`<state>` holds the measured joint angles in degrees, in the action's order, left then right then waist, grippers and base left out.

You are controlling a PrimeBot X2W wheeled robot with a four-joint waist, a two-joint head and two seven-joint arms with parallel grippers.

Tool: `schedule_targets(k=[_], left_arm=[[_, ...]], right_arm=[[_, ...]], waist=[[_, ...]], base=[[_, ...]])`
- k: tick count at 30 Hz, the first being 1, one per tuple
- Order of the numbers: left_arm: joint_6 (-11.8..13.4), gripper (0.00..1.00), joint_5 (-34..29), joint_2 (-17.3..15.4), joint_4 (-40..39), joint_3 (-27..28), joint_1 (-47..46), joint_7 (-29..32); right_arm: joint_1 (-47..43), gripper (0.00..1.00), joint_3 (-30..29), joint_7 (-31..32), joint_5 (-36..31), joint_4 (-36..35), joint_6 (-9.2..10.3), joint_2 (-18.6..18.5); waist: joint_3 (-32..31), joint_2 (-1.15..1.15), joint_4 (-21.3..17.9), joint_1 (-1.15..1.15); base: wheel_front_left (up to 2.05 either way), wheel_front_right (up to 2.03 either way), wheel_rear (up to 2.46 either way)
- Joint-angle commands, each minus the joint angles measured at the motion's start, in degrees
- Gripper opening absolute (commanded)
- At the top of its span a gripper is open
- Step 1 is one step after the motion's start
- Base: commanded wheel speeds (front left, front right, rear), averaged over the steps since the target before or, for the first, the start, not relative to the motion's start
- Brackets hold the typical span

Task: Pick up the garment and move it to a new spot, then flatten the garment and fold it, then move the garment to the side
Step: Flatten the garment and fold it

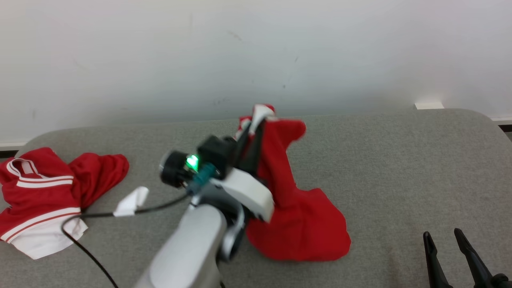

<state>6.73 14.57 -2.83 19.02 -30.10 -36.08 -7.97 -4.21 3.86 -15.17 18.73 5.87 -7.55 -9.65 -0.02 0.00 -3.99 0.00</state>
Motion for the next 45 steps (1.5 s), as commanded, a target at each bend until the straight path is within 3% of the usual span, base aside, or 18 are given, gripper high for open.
schedule_targets(k=[1, 9, 17, 18, 19, 20, 25, 29, 35, 40, 45], left_arm=[[0.26, 0.00, 0.83, -0.15, -0.82, -1.03, 1.77, 0.45], [-1.38, 0.00, 3.97, -0.17, -2.36, -14.94, 11.07, 5.70], [-3.77, 0.00, 8.74, -0.18, 4.67, -22.23, 16.19, 6.74], [-4.34, 0.33, 9.65, -0.17, 5.49, -23.15, 16.58, 6.87], [-4.88, 0.75, 10.39, -0.19, 6.45, -23.85, 16.86, 7.19], [-5.17, 1.00, 11.12, -0.17, 7.08, -24.33, 17.07, 7.31], [-5.70, 1.00, 17.01, -0.12, 6.36, -24.96, 16.82, 9.41], [-5.46, 1.00, 17.75, -0.47, 2.35, -24.28, 13.29, 11.78], [-4.26, 1.00, 17.53, -4.59, -4.09, -20.86, 6.77, 16.66], [-5.95, 1.00, 16.37, -9.15, -0.86, -19.82, 1.35, 20.65], [-6.77, 1.00, 16.63, -9.63, 6.35, -20.07, -0.22, 21.36]], right_arm=[[-0.50, 1.00, -0.21, 0.03, -0.38, -0.06, 0.12, -0.16], [-0.61, 1.00, -0.91, 0.03, -0.21, -0.21, 0.12, 0.14], [0.07, 1.00, -0.94, 0.03, -0.07, 0.07, 0.12, 0.08], [0.10, 1.00, -0.86, 0.03, -0.09, 0.14, 0.12, 0.05], [0.14, 1.00, -0.82, 0.03, -0.08, 0.21, 0.12, 0.02], [0.14, 1.00, -0.75, 0.03, -0.07, 0.29, 0.12, -0.02], [0.08, 1.00, -0.91, 0.03, -0.08, 0.50, 0.12, -0.14], [-0.49, 1.00, -1.29, 0.03, -0.33, 0.69, 0.12, -0.10], [-0.31, 1.00, -0.95, 0.03, -0.70, 0.63, 0.12, 0.49], [0.50, 1.00, -0.02, 0.03, -0.46, 0.58, 0.12, 0.53], [0.69, 1.00, 0.15, 0.03, -0.09, 0.47, 0.12, 0.65]], waist=[[0.03, 0.00, -0.10, 0.00], [0.85, 0.00, -0.26, 0.00], [1.48, 0.00, 0.01, 0.00], [1.53, 0.00, 0.03, 0.00], [1.55, 0.00, 0.05, 0.00], [1.54, 0.00, 0.05, 0.00], [1.35, 0.00, -0.06, 0.00], [0.91, 0.00, 0.07, 0.00], [0.35, 0.00, -0.23, 0.00], [0.77, 0.00, -1.31, 0.00], [1.73, 0.00, -2.84, 0.00]], base=[[0.00, 0.00, 0.00], [0.00, 0.00, 0.00], [0.00, 0.00, 0.00], [0.00, 0.00, 0.00], [0.00, 0.00, 0.00], [0.00, 0.00, 0.00], [0.00, 0.00, 0.00], [0.00, 0.00, 0.00], [0.00, 0.00, 0.00], [0.00, 0.00, 0.00], [0.00, 0.00, 0.00]])
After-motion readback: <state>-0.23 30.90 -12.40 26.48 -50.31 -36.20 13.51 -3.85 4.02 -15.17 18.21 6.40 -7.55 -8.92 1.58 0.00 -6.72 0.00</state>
